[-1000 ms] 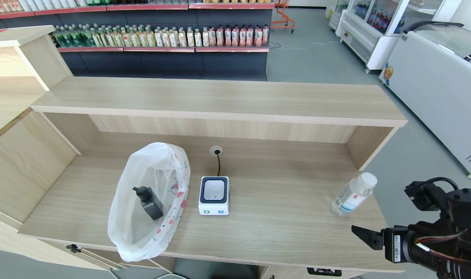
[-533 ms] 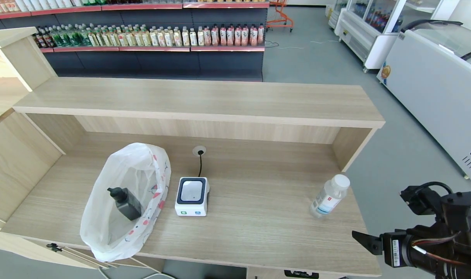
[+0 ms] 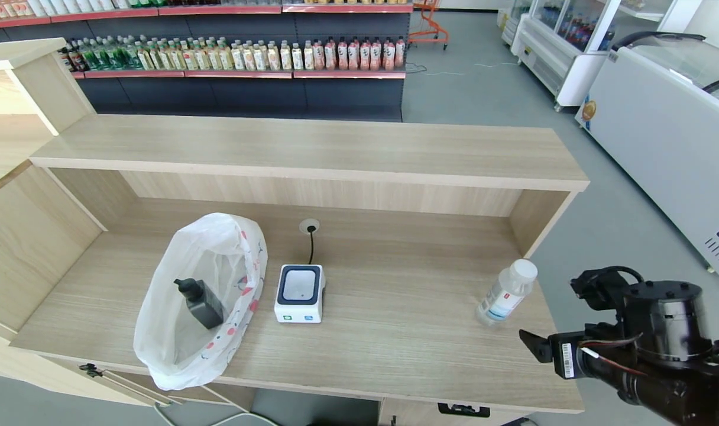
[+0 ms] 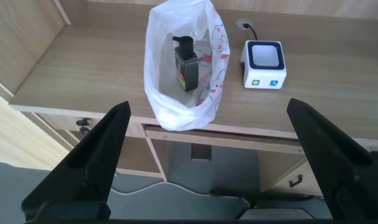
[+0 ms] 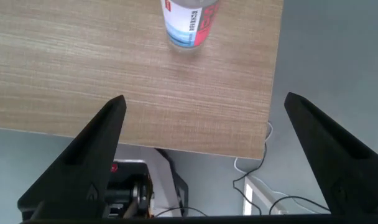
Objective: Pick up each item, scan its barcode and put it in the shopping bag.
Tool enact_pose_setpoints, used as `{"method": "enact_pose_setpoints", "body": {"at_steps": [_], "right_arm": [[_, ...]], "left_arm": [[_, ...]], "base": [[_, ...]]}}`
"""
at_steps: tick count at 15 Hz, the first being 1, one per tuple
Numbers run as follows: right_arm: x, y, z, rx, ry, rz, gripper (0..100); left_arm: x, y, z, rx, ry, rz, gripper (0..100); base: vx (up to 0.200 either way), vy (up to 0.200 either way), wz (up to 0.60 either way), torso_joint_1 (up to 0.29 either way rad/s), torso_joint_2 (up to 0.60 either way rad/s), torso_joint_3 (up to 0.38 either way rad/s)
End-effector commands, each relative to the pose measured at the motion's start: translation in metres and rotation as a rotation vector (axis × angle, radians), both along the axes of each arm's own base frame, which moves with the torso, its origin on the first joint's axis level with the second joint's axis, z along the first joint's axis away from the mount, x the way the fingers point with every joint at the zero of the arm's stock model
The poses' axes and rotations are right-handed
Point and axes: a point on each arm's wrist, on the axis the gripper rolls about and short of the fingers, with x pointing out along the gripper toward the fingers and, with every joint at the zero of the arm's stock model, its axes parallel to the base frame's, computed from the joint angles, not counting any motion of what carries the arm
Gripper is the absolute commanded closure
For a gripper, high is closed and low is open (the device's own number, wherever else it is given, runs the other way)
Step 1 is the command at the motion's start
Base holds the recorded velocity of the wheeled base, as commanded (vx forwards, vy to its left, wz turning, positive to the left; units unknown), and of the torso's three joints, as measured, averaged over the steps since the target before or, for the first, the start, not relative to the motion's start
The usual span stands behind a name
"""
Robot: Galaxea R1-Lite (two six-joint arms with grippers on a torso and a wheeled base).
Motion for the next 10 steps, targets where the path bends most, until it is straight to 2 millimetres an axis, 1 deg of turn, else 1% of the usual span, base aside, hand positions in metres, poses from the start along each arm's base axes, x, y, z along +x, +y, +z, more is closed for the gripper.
{"method": "enact_pose_setpoints", "body": {"at_steps": [1, 3, 4, 7, 10], "right_arm": [[0.014, 0.006, -0.024, -0.041, 0.054, 0.001, 0], [0.019, 0.008, -0.031, -0.043, 0.058, 0.001, 0], [0.028, 0.009, -0.039, -0.034, 0.041, -0.006, 0], [0.043, 0.008, -0.053, -0.074, 0.009, 0.001, 0], [0.056, 0.013, -0.062, -0.08, -0.047, 0.015, 0]], "left_arm": [[0.0, 0.0, 0.0, -0.001, 0.0, 0.0, 0], [0.0, 0.0, 0.0, -0.001, 0.0, 0.0, 0], [0.0, 0.0, 0.0, -0.001, 0.0, 0.0, 0], [0.0, 0.0, 0.0, -0.001, 0.0, 0.0, 0], [0.0, 0.0, 0.0, -0.001, 0.0, 0.0, 0]], "base": [[0.0, 0.0, 0.0, 0.0, 0.0, 0.0], [0.0, 0.0, 0.0, 0.0, 0.0, 0.0], [0.0, 0.0, 0.0, 0.0, 0.0, 0.0], [0.0, 0.0, 0.0, 0.0, 0.0, 0.0], [0.0, 0.0, 0.0, 0.0, 0.0, 0.0]]}}
